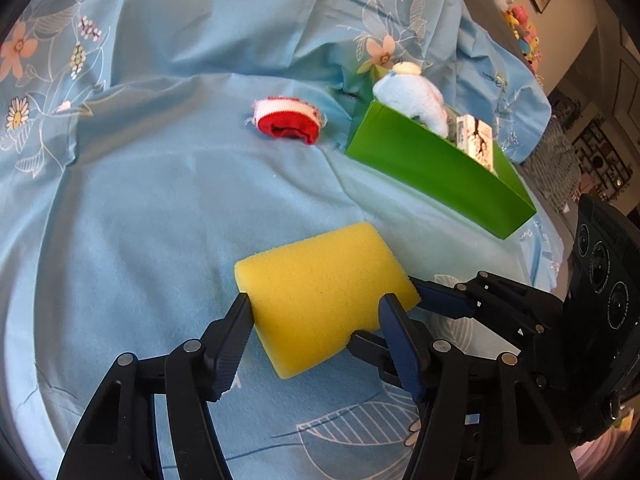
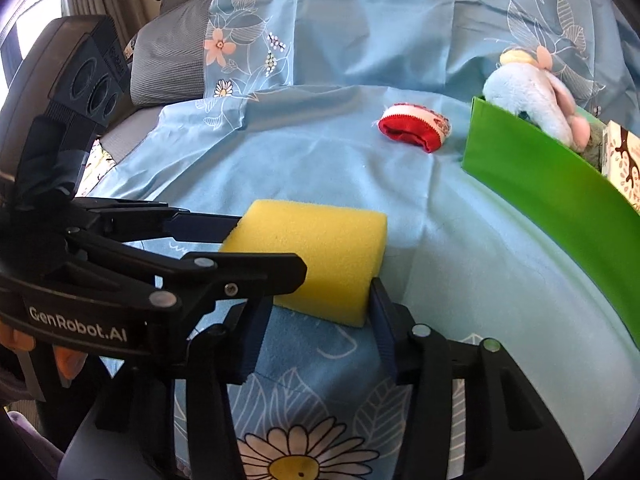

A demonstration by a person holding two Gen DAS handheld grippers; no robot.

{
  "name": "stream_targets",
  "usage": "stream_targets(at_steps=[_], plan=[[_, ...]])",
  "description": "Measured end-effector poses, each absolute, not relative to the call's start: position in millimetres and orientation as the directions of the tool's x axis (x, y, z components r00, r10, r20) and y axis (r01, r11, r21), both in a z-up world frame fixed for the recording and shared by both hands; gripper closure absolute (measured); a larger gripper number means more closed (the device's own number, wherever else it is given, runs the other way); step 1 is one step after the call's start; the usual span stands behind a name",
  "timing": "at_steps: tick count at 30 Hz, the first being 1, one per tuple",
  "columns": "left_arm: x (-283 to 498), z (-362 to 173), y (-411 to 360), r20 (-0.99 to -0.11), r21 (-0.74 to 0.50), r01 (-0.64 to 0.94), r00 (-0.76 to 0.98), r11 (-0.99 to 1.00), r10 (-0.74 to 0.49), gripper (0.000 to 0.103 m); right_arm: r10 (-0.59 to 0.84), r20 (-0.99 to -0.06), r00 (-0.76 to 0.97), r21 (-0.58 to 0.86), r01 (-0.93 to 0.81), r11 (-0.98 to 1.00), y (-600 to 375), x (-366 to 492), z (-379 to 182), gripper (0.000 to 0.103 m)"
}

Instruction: Organize soft objects

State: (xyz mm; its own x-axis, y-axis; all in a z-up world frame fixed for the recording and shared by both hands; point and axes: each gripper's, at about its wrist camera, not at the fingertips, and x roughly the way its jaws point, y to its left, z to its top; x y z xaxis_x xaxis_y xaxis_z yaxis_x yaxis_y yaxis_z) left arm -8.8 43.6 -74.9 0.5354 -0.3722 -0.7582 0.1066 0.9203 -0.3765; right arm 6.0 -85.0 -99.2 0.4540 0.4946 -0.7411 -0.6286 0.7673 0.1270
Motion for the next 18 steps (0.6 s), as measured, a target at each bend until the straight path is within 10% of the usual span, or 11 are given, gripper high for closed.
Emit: stream_targets(at_steps=[18], plan=[[-9,-15,6,-0.722,-0.301,0.189,0.596,0.935,-0.353,0.038,0.532,-0.638,0.557,0.150,-0.587,0.796,-119,-14,-47,0.056]])
